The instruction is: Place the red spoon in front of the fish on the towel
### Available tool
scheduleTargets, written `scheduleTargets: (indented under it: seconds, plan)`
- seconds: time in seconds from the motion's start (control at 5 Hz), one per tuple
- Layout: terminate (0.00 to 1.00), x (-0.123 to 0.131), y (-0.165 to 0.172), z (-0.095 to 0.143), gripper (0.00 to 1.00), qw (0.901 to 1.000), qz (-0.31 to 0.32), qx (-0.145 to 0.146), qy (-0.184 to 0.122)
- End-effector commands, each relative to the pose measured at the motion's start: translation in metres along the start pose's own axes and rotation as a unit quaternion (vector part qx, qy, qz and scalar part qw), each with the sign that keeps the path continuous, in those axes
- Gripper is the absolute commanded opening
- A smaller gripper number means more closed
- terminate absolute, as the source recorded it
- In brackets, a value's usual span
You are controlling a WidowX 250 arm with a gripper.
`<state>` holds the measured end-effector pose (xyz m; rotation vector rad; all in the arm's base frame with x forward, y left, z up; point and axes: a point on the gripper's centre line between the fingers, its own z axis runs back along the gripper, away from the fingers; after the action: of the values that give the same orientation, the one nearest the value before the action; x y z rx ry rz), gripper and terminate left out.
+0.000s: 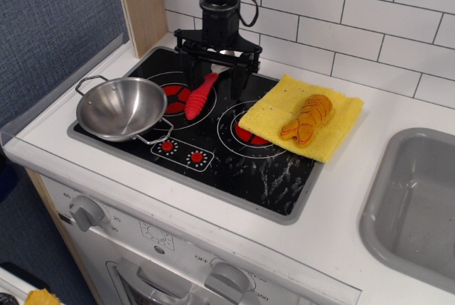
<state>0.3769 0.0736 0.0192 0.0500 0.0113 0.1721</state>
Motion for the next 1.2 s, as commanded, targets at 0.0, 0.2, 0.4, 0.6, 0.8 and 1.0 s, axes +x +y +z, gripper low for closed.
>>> scheduleTargets:
  seconds: [0.0,0.2,0.4,0.6,0.8,1.0]
  plan:
    - [0.00,0.000,0.015,0.019,1.00,0.9994,0.022,0.005,-0.025]
    - [0.00,0.000,0.013,0.009,1.00,0.9996,0.026,-0.001,-0.012]
    - [0.00,0.001,0.011,0.000,0.00,0.9996,0.028,-0.005,0.001]
    - [0.00,0.001,0.010,0.002,0.00,0.9996,0.025,-0.009,0.001]
    - [0.00,0.000,0.005,0.016,0.00,0.9996,0.020,-0.009,-0.016]
    - [0.00,-0.002,-0.003,0.040,0.00,0.9990,0.012,-0.012,-0.041]
